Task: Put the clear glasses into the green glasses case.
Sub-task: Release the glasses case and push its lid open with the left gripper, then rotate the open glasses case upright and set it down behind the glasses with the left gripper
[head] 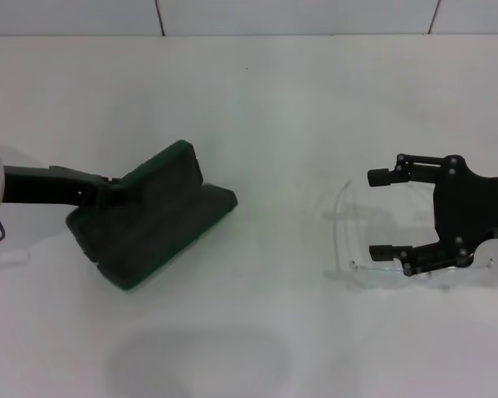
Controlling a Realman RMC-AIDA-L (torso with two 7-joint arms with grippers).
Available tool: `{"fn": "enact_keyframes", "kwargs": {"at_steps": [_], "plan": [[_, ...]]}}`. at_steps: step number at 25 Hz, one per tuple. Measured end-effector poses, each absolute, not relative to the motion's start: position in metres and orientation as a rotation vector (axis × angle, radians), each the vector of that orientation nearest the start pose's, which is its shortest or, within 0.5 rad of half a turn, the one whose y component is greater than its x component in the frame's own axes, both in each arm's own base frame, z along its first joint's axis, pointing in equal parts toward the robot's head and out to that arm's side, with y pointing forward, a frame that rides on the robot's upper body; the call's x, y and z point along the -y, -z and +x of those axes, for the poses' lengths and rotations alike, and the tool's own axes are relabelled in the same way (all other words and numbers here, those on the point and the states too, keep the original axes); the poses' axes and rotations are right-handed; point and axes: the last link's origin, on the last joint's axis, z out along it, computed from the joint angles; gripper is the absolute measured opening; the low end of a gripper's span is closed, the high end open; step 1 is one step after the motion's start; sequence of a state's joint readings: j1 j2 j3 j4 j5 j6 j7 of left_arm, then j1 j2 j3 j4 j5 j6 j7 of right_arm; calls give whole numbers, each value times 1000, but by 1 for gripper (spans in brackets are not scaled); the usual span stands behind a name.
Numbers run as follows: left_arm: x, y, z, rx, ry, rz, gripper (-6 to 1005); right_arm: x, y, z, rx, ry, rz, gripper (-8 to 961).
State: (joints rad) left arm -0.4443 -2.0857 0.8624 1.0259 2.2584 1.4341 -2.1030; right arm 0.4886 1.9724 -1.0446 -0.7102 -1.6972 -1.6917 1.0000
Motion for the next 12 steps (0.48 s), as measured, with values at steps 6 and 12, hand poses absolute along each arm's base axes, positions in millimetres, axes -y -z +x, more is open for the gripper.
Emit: {"fn": "enact_keyframes", "kwargs": {"at_steps": [6, 12], "plan": [[-349, -31, -274, 1132, 216, -2514, 258, -308, -14, 236, 201, -750, -2919, 870], [-365, -30, -253, 824, 227, -2603, 207, -284, -5, 242, 291, -763, -3018, 870]]}}
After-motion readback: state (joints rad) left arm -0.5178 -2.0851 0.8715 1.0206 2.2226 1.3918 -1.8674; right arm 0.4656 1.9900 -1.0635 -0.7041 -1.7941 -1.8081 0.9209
